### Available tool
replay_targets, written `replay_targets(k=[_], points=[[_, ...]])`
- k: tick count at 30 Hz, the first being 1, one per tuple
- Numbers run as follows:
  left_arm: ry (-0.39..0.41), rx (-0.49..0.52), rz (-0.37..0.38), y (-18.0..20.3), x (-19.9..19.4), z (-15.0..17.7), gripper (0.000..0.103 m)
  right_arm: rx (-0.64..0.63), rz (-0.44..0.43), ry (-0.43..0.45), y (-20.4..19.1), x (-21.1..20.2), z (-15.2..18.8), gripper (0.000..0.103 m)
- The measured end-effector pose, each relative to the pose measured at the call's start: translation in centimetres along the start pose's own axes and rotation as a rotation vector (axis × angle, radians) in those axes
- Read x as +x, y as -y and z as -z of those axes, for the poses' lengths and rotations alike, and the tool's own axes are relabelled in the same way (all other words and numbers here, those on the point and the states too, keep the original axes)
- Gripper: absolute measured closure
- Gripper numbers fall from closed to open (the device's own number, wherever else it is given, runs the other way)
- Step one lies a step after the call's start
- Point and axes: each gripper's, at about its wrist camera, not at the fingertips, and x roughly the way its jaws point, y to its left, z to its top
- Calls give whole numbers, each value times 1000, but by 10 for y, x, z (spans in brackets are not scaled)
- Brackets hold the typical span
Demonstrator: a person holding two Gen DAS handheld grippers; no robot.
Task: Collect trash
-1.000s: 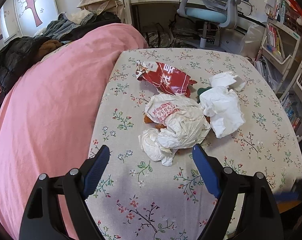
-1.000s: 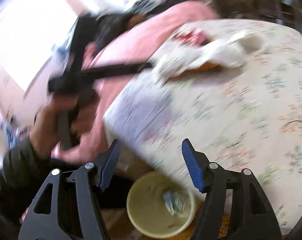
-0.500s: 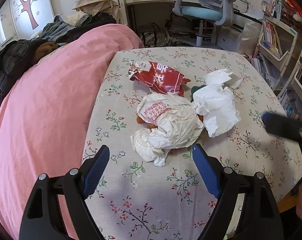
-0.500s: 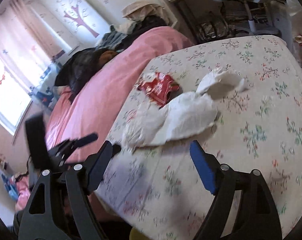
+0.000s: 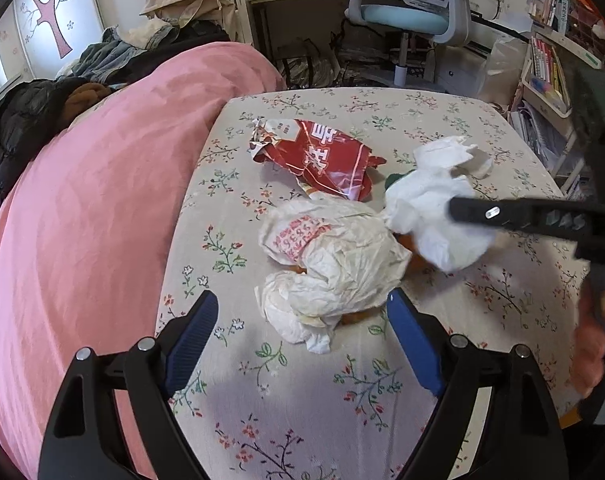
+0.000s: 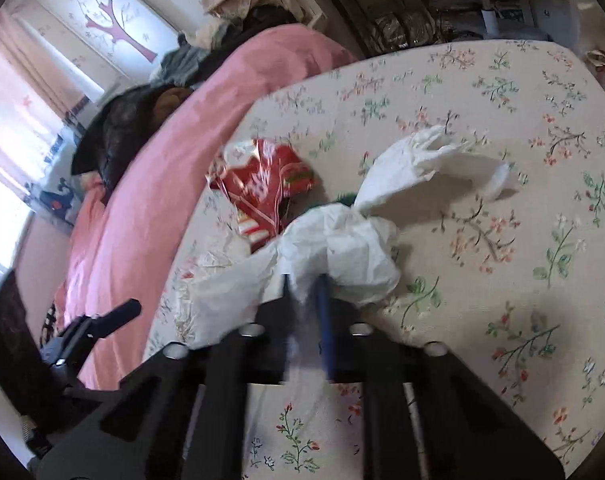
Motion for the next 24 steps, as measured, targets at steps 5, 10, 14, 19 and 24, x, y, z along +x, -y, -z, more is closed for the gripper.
replay_targets(k=[5, 10, 14, 19, 24], points=[[-8, -8, -3, -1, 7, -6, 20, 23, -88, 167, 11, -47, -15, 101], [-6, 21, -6, 5, 13, -10, 19, 4, -58, 240, 21, -76, -22, 101], [-1, 66, -149, 9, 23, -12, 18, -14, -21, 145, 27, -67, -20, 101], [-12, -13, -319, -20, 21, -15, 18, -68, 67, 27, 28, -55, -10, 101], [185, 70, -95, 8, -24, -16, 18, -37, 94, -11, 46, -52, -1, 101]])
